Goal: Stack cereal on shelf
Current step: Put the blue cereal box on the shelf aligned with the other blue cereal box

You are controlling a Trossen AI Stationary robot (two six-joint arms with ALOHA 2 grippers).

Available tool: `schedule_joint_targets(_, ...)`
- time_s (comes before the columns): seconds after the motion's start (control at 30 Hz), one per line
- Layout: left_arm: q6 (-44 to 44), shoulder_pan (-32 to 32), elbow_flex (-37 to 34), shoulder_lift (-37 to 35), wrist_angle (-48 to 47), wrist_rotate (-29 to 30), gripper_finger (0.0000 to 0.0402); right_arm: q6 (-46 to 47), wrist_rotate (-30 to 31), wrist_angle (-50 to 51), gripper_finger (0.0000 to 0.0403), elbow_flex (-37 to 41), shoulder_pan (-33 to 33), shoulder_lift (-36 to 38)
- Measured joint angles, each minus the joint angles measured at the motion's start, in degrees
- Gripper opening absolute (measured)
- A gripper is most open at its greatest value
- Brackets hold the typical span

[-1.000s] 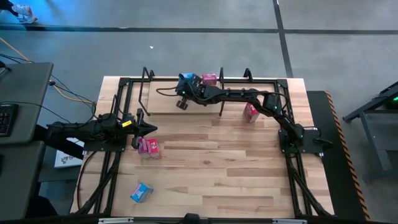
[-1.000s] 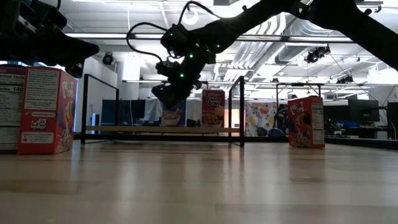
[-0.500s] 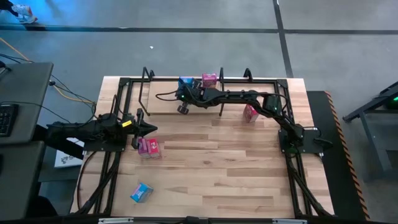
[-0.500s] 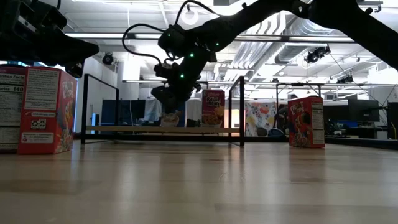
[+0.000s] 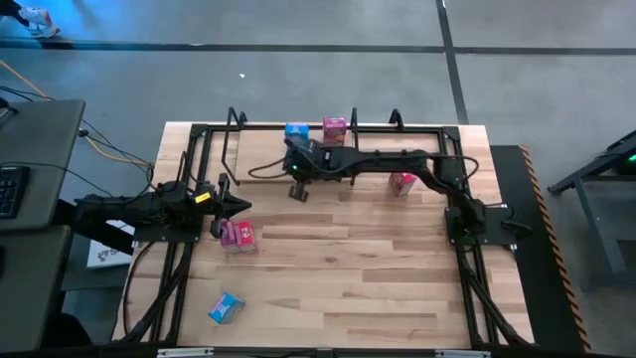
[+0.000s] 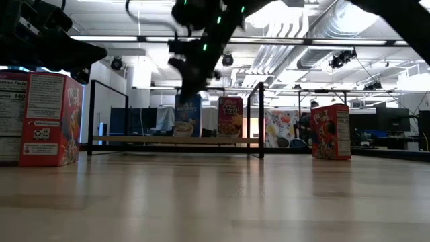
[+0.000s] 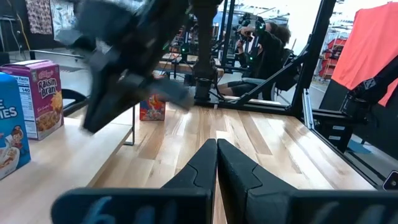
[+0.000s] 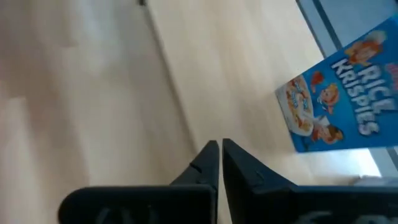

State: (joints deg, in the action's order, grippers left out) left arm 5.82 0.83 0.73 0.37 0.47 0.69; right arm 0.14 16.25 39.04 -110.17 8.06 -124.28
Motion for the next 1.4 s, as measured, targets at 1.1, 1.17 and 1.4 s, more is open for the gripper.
schedule_joint_targets(1.1,6.25,-0.10,-0.02,0.02,1.59,-0.37,0.0005,30.45,13.11,-31.01,0.0000,47.34,-27.78,57.39)
schedule_joint_targets(1.17,12.32,-0.10,-0.02,0.02,5.28,-0.11,0.0005,30.36,12.63,-30.26,0.0000,47.34,-27.74,57.88)
schedule_joint_targets(1.4,24.91,-0.10,1.27,1.22,19.96,6.85,0.0010,30.45,12.70,-26.95,0.0000,47.34,-27.52,58.35)
